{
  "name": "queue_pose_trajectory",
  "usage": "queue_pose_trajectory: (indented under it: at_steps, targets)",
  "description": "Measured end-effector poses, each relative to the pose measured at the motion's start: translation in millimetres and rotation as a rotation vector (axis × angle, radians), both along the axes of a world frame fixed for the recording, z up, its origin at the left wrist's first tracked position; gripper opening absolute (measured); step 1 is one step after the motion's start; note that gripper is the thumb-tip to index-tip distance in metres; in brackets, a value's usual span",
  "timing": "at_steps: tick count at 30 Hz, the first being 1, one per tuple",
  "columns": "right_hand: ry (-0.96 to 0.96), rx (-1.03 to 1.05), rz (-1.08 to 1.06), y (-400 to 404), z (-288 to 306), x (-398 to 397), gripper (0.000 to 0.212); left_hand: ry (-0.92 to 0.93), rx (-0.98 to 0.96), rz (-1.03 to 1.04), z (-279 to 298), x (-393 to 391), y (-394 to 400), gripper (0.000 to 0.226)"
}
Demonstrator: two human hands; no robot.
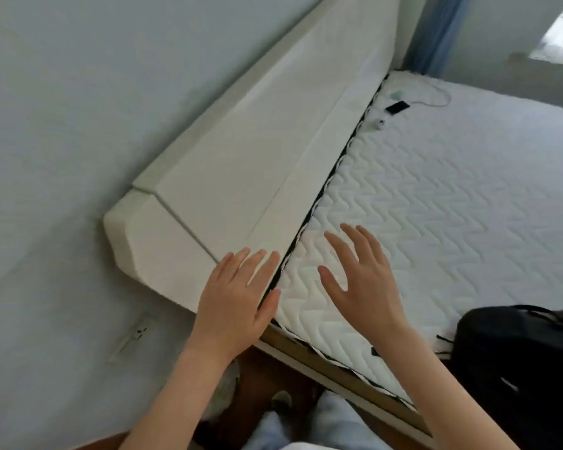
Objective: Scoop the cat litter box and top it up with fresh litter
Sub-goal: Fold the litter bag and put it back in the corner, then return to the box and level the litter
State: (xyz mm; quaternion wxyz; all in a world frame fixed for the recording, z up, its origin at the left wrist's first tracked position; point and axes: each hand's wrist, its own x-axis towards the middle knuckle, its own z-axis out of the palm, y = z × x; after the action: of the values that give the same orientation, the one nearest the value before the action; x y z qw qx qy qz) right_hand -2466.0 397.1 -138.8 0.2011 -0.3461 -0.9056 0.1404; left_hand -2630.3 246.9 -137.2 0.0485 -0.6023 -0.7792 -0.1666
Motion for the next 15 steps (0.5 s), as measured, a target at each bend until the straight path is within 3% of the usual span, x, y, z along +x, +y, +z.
queue_pose_trajectory:
  at_steps: [7, 12, 15]
  targets:
    - [-0.066, 0.015, -0.384, -12.4, -1.9, 78.6, 0.051, -0.003, 0.025, -0.344, 4.1, 27.6, 75.1, 0.050]
    - [-0.305, 0.082, -0.604, -25.0, 1.5, 156.7, 0.056, -0.026, -0.007, -0.620, 1.1, 95.6, 123.8, 0.051]
    - [-0.307, 0.041, -0.740, -34.2, 2.0, 207.2, 0.056, -0.045, -0.021, -0.759, 0.2, 150.7, 145.1, 0.052]
